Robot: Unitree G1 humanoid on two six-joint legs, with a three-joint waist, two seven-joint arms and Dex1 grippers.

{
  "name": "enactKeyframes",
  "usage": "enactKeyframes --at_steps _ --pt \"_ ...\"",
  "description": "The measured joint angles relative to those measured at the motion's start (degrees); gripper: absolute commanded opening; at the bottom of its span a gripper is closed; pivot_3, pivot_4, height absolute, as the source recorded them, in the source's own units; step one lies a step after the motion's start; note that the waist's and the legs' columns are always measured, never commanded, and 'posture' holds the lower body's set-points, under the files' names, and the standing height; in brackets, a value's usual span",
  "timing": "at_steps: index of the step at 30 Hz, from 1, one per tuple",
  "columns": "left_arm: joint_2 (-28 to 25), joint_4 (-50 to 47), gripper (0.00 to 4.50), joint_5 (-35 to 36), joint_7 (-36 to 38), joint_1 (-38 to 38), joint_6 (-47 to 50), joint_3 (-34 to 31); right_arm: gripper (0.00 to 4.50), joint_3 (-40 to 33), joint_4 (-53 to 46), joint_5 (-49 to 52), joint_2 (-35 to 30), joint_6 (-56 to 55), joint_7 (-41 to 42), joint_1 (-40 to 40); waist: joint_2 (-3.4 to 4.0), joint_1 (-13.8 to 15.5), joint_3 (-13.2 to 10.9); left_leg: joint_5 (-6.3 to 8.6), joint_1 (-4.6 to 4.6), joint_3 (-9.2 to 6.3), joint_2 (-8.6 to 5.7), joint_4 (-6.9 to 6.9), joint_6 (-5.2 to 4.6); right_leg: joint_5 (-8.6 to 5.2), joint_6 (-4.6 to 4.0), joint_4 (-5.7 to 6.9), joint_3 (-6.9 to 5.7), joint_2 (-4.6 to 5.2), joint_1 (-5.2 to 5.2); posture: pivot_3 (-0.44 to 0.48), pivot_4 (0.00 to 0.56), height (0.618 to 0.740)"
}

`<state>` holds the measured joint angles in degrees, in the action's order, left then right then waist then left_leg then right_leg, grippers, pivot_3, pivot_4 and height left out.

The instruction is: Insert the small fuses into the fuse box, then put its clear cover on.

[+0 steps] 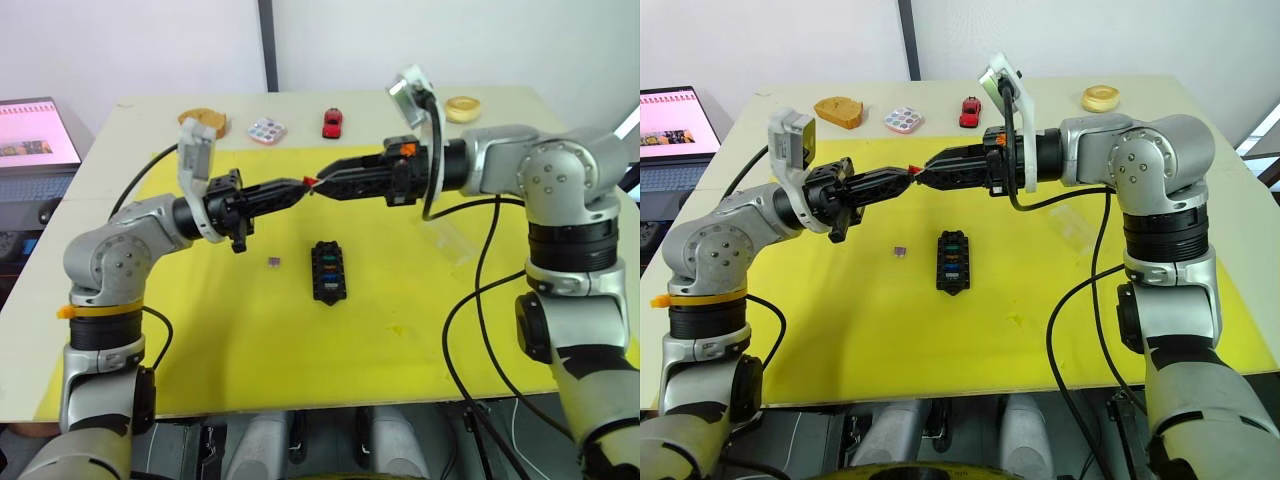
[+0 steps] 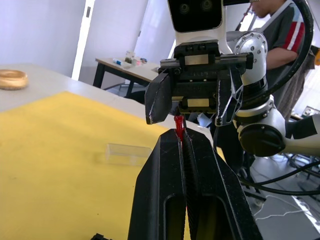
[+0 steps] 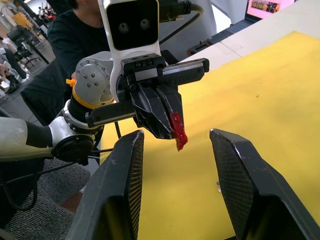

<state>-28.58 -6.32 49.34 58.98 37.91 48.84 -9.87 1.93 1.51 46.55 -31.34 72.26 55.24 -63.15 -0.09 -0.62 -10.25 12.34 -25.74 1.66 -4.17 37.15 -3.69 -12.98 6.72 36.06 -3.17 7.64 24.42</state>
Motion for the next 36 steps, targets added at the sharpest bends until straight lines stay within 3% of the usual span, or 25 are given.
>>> enactKeyframes --at_steps 2,4,8,17,20,26,27,31,36 --pt "0.0 0.0 0.0 0.0 -0.1 0.0 -0.4 0.1 2.18 0.0 0.0 0.0 0.1 0.0 0.0 0.0 0.0 0.0 0.0 -0.01 0.0 0.0 0.0 0.0 0.0 0.0 0.0 0.0 0.0 0.0 0.0 0.0 0.15 0.74" --pt "0.0 0.0 0.0 0.0 -0.3 0.0 -0.4 0.1 1.67 0.0 0.0 0.0 0.3 -0.2 0.1 0.0 0.0 0.0 0.0 -0.01 0.0 0.0 0.0 0.0 -0.01 0.0 0.0 0.0 0.0 0.0 0.0 0.0 0.15 0.74" --pt "0.0 -0.1 0.0 0.1 -0.2 0.0 -0.7 0.1 0.05 0.0 0.0 -0.3 0.5 -0.4 -0.1 0.1 0.0 0.0 0.0 0.0 0.0 0.0 0.0 0.0 -0.01 0.0 0.0 0.0 0.0 0.0 0.0 0.0 0.15 0.74" --pt "0.0 -0.1 0.0 -0.1 -0.3 -0.2 -1.7 0.3 0.05 0.1 0.0 -0.3 0.5 -0.6 -0.1 0.2 0.0 0.0 0.0 -0.01 0.0 0.0 0.0 0.0 -0.04 0.0 0.0 0.0 0.0 0.0 0.0 0.0 0.15 0.74" --pt "-1.3 -0.1 1.0 -1.0 0.1 -0.5 -2.1 1.4 0.0 0.6 -0.1 -0.5 0.4 -1.8 0.6 0.7 0.0 0.0 0.0 0.0 0.0 0.0 0.0 0.0 -0.06 0.0 0.0 0.0 0.0 0.0 0.0 0.0 0.15 0.74" --pt "-5.7 1.2 4.1 -5.3 2.8 -1.8 -4.7 4.5 0.0 2.6 -0.4 -3.5 -0.2 -9.7 4.9 2.6 0.0 0.0 0.0 0.02 0.0 0.01 0.0 -0.01 -0.04 0.0 0.0 -0.01 -0.01 -0.02 0.01 0.0 0.15 0.74" --pt "-6.5 1.7 4.44 -6.5 3.2 -1.8 -5.9 4.7 0.0 3.0 0.1 -4.9 -0.3 -12.3 5.5 2.7 0.0 0.0 0.0 0.02 0.01 0.01 0.0 -0.01 -0.03 0.0 0.0 0.0 -0.01 -0.03 0.02 0.0 0.15 0.74" --pt "-11.9 5.4 4.44 -16.3 5.1 -1.7 -14.7 8.5 0.0 5.4 5.7 -12.2 -2.3 -22.5 7.9 4.1 0.0 0.1 0.0 -0.02 0.02 0.03 -0.03 -0.03 0.04 0.0 0.0 -0.02 -0.08 -0.11 0.04 0.0 0.15 0.74" --pt "-13.4 9.3 4.44 -24.1 10.0 -1.8 -21.0 15.7 0.0 12.3 10.2 -21.5 -3.3 -37.2 15.4 8.2 0.01 -0.1 0.0 -0.03 0.01 0.09 -0.05 -0.03 0.04 0.0 0.0 -0.01 -0.08 -0.11 0.03 0.0 0.15 0.74"
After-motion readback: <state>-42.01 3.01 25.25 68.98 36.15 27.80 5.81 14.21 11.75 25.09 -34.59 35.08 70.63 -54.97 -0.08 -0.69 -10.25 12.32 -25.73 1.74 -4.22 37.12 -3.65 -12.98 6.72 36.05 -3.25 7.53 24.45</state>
